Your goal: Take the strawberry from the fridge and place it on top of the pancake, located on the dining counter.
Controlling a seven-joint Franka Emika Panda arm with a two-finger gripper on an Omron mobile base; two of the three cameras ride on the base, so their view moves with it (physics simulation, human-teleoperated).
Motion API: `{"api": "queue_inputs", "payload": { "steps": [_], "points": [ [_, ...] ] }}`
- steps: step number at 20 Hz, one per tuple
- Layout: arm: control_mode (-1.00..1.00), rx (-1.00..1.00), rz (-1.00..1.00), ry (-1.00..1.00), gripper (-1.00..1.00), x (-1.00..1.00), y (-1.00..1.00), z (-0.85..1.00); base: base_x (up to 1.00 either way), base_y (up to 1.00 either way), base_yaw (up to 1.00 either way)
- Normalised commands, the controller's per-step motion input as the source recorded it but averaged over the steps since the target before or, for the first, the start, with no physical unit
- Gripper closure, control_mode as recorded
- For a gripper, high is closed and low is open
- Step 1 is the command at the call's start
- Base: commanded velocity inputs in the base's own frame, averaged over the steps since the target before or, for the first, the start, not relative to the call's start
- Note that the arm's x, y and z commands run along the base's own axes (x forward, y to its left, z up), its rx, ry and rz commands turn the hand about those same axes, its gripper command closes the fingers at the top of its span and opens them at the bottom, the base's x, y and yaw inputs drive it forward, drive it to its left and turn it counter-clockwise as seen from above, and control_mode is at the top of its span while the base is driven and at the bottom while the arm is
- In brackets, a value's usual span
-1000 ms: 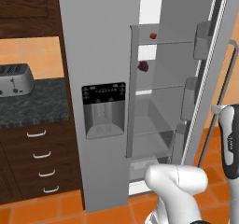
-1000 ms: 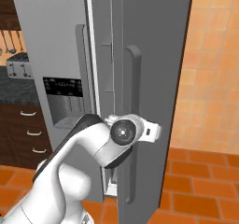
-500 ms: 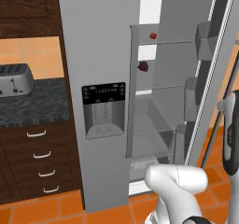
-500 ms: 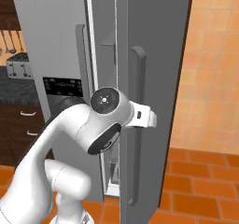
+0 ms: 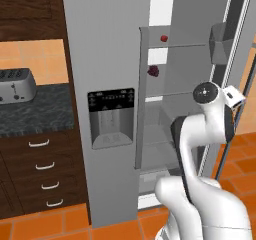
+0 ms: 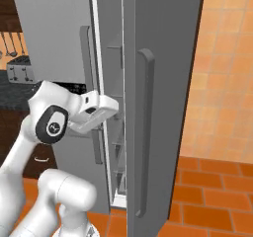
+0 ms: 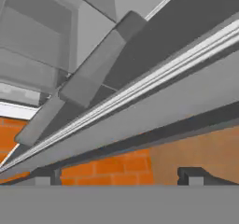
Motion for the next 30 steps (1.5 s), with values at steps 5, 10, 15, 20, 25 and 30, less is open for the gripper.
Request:
{"api": "queue_inputs", "payload": {
  "steps": [5, 10, 15, 20, 25, 30],
  "points": [
    [-1.0, -0.49, 0.0, 0.38, -1.0, 1.0, 0.12, -0.52, 0.0, 0.0, 0.0],
    [-1.0, -0.04, -0.02, 0.16, -1.0, 1.0, -0.08, -0.29, 0.0, 0.0, 0.0],
    [-1.0, 0.01, -0.03, 0.21, -1.0, 0.79, -0.3, -0.27, 0.0, 0.0, 0.0],
    [-1.0, 0.02, -0.08, 0.19, -1.0, 0.05, -0.72, -0.35, 0.0, 0.0, 0.0],
    [-1.0, 0.02, -0.06, 0.09, -1.0, 0.0, -0.88, -0.39, 0.0, 0.0, 0.0],
    [-1.0, 0.04, 0.0, -0.01, -1.0, 0.06, -1.0, -0.05, 0.0, 0.0, 0.0]
  ]
}}
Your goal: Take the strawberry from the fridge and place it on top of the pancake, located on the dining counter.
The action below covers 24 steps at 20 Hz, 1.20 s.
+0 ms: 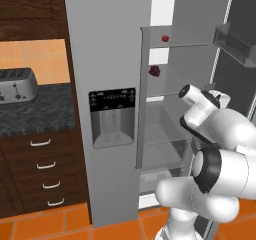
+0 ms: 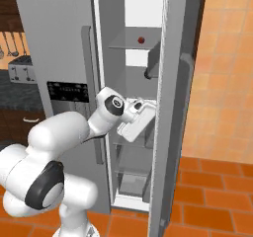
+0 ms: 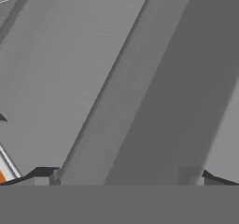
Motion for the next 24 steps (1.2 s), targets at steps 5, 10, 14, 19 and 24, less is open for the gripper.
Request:
{"api": "queue_inputs", "payload": {
  "steps": [5, 10, 14, 19, 24],
  "points": [
    [-1.0, 0.02, 0.01, -0.06, -1.0, 0.06, -0.93, 0.0, 0.0, 0.0, 0.0],
    [-1.0, 0.0, 0.07, 0.0, -1.0, -0.05, -0.2, 0.01, 0.0, 0.0, 0.0],
    [-1.0, 0.07, 0.01, -0.03, -1.0, -0.2, 0.73, 0.19, 0.0, 0.0, 0.0],
    [-1.0, 0.27, -0.15, 0.0, -1.0, -0.25, 1.0, 0.03, 0.0, 0.0, 0.0],
    [-1.0, 0.59, -0.18, 0.0, -1.0, -0.58, 1.0, 0.02, 0.0, 0.0, 0.0]
  ]
}}
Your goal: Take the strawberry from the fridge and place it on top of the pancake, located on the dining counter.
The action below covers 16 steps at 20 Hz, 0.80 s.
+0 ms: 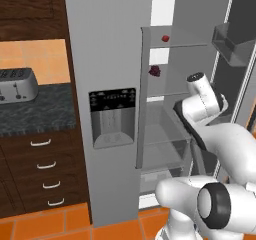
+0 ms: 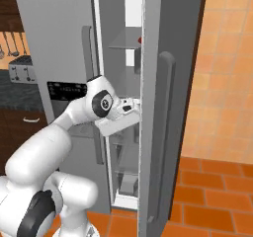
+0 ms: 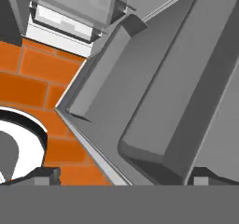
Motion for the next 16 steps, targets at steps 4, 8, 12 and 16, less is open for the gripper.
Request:
{"api": "queue_inputs", "payload": {
  "steps": [4, 8, 12, 16],
  "points": [
    [-1.0, 0.46, -0.1, 0.0, -1.0, -0.57, 0.74, 0.22, 0.0, 0.0, 0.0],
    [-1.0, 0.06, -0.07, -0.01, -1.0, -0.17, 0.06, -0.13, 0.0, 0.0, 0.0],
    [-1.0, -0.09, -0.01, -0.1, -1.0, 0.0, -0.21, -0.52, 0.0, 0.0, 0.0],
    [-1.0, -0.14, 0.0, -0.3, -1.0, -0.06, -0.62, -0.25, 0.0, 0.0, 0.0]
  ]
}}
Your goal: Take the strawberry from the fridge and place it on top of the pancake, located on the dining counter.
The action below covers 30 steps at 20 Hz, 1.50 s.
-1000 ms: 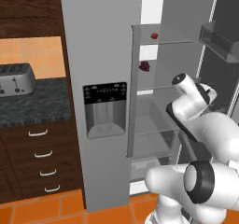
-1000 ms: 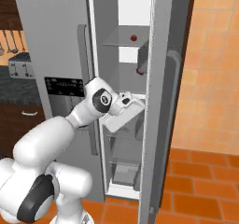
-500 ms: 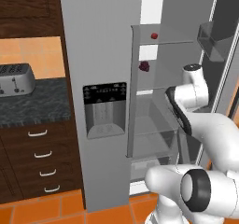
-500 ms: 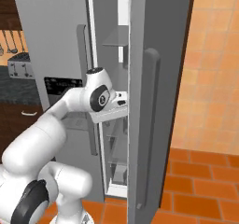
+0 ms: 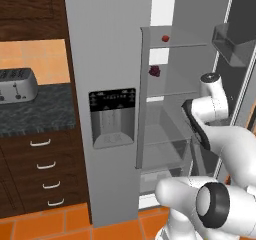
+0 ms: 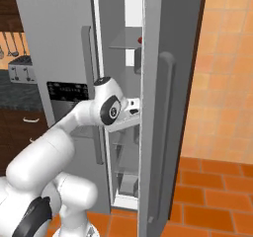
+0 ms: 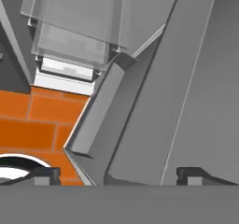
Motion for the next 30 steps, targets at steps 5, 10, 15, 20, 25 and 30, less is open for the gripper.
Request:
{"api": "queue_inputs", "payload": {
  "steps": [5, 10, 15, 20, 25, 30],
  "points": [
    [-1.0, -0.05, 0.0, -0.26, -1.0, -0.05, -0.94, -0.01, 0.0, 0.0, 0.0],
    [-1.0, -0.02, 0.0, -0.07, -1.0, 0.0, -0.77, 0.02, 0.0, 0.0, 0.0],
    [-1.0, 0.0, 0.0, 0.03, -1.0, -0.07, -0.16, 0.45, 0.0, 0.0, 0.0],
    [-1.0, -0.07, 0.0, 0.0, -1.0, -0.52, 0.49, 0.6, 0.0, 0.0, 0.0],
    [-1.0, 0.1, 0.06, -0.02, -1.0, -0.31, 1.0, -0.02, 0.0, 0.0, 0.0],
    [-1.0, 0.27, 0.02, 0.05, -1.0, -0.38, 1.0, 0.35, 0.0, 0.0, 0.0]
  ]
}}
